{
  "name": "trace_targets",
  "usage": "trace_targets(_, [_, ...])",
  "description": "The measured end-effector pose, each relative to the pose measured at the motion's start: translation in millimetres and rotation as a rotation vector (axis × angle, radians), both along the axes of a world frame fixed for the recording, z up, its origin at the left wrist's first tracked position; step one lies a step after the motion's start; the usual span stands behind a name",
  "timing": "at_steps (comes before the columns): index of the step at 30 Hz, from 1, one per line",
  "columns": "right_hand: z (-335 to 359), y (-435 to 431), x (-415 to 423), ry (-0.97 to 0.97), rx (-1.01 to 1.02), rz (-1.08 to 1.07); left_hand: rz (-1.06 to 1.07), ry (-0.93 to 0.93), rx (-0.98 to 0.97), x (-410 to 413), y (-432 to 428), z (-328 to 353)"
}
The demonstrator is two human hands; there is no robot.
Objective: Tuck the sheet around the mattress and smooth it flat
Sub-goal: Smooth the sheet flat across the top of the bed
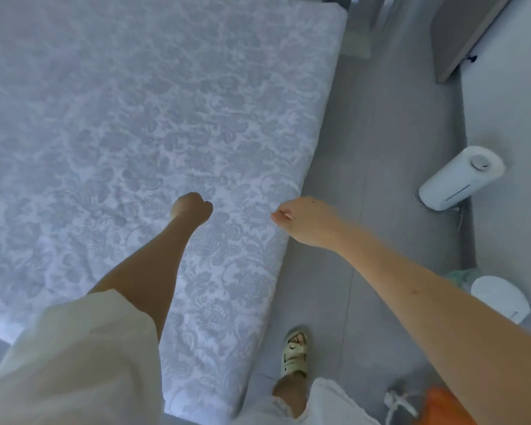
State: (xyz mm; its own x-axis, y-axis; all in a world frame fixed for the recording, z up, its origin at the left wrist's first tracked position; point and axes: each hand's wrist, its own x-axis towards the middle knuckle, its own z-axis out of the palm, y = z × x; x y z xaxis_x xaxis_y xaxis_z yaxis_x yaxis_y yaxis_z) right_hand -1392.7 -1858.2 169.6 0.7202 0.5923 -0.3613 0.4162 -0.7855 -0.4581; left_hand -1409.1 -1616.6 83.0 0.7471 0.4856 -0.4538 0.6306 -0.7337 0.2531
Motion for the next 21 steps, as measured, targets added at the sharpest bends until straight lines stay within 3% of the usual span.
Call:
trace_targets(9, [-1,6,206,0.053,0.021,0.116,0.262,-0.080,-0.059,135,-10,28])
trace_targets(13, [-8,36,305,0.043,0.035,0.193,0.359,-0.207,-0.072,199,2,36])
trace_targets(21, [-14,109,476,0.074,0.058,0.416,0.677,-0.230,0.003,300,37,41])
